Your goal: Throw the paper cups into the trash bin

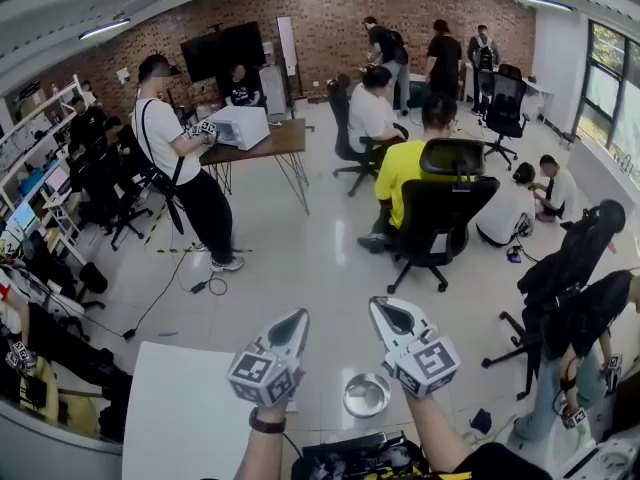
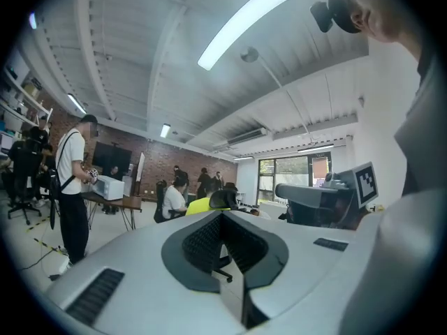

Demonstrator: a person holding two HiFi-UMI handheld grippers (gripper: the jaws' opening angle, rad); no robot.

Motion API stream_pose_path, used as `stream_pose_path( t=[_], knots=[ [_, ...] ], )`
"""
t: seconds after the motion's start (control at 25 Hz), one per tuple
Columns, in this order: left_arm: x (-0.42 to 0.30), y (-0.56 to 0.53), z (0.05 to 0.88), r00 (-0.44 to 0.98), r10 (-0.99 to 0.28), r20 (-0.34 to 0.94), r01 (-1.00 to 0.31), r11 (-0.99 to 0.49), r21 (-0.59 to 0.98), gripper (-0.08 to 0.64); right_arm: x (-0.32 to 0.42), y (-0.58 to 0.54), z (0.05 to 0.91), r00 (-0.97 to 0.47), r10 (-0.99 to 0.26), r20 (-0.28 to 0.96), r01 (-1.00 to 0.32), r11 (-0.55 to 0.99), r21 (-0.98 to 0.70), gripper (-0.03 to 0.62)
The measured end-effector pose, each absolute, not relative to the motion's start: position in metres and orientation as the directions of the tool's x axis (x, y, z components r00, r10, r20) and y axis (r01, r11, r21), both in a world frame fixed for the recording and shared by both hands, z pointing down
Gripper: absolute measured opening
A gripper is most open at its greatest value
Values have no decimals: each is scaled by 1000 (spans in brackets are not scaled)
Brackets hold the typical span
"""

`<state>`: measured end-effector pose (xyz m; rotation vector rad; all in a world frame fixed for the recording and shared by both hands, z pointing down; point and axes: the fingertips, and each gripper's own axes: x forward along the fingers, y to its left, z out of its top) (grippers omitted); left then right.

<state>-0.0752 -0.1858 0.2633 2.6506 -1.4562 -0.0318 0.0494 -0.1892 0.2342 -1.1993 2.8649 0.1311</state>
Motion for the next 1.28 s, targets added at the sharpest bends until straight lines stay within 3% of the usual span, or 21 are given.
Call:
stream_pose_path(
  t=[0.44,0.84,1.04,1.28],
  knots=[
    [-192,-142,272,280,-959,41,-949,-270,160,0,-75,-179,245,-844,-536,-15,-537,844,8,5],
    [-259,-29,280,-116,-992,56,-978,124,169,0,-187,-95,248,-993,-113,-30,-114,993,16,5],
    [-248,17,291,-272,-960,61,-941,279,194,0,-188,-51,254,-999,44,-28,44,999,3,3],
    [-190,56,312,-356,-931,87,-910,366,196,0,-158,-9,283,-979,201,-22,202,978,-44,3]
  ],
)
